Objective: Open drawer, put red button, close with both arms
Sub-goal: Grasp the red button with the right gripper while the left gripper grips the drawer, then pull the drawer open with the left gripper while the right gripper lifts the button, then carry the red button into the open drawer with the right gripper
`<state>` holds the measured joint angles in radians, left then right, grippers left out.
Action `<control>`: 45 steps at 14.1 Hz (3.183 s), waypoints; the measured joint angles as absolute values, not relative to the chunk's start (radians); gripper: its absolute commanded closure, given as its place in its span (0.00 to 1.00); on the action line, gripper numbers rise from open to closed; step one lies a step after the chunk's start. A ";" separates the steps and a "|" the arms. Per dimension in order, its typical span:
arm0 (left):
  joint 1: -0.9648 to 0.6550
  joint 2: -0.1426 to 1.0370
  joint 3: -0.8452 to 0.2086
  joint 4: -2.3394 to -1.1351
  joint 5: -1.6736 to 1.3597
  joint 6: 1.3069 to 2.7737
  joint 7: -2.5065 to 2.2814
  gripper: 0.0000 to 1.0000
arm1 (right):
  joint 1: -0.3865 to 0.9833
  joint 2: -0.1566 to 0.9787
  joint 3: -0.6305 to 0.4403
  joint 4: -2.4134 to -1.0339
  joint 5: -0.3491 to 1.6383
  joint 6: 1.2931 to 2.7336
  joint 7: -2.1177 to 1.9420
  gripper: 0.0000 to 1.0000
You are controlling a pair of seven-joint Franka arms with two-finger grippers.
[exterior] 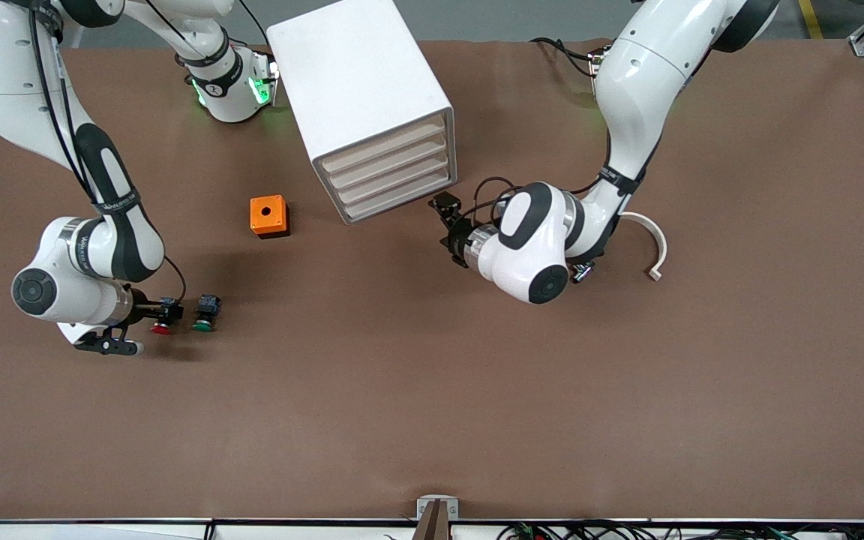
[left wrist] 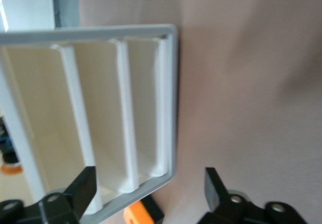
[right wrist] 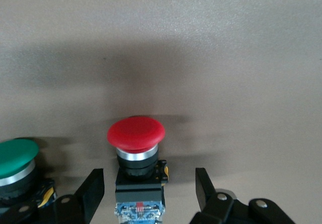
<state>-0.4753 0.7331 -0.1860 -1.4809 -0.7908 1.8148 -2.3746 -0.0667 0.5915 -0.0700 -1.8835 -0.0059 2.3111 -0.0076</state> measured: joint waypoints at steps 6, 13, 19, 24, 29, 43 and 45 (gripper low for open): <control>-0.555 0.760 -0.186 -1.481 -0.893 1.792 -2.455 0.39 | -0.066 0.592 -0.067 -1.883 -0.006 2.310 -0.008 0.85; -0.621 0.762 -0.187 -1.477 -0.946 1.764 -2.478 0.44 | -0.065 0.555 -0.062 -1.869 -0.006 2.275 -0.008 0.85; -0.643 0.783 -0.186 -1.478 -0.946 1.763 -2.480 0.87 | -0.020 0.406 -0.053 -1.836 -0.006 2.014 0.032 0.85; -0.643 0.793 -0.175 -1.468 -0.954 1.749 -2.484 1.00 | 0.126 0.251 -0.048 -1.808 -0.006 1.733 0.322 0.85; -0.557 0.790 -0.104 -1.430 -0.954 1.729 -2.482 1.00 | 0.305 0.218 -0.044 -1.719 -0.005 1.522 0.664 0.85; -0.422 0.791 -0.021 -1.337 -0.939 1.764 -2.339 0.00 | 0.698 0.266 -0.036 -1.644 0.199 1.742 1.632 0.86; -0.421 0.788 0.042 -1.318 -0.933 1.764 -2.274 0.00 | 0.725 0.305 -0.036 -1.644 0.199 1.806 1.693 0.85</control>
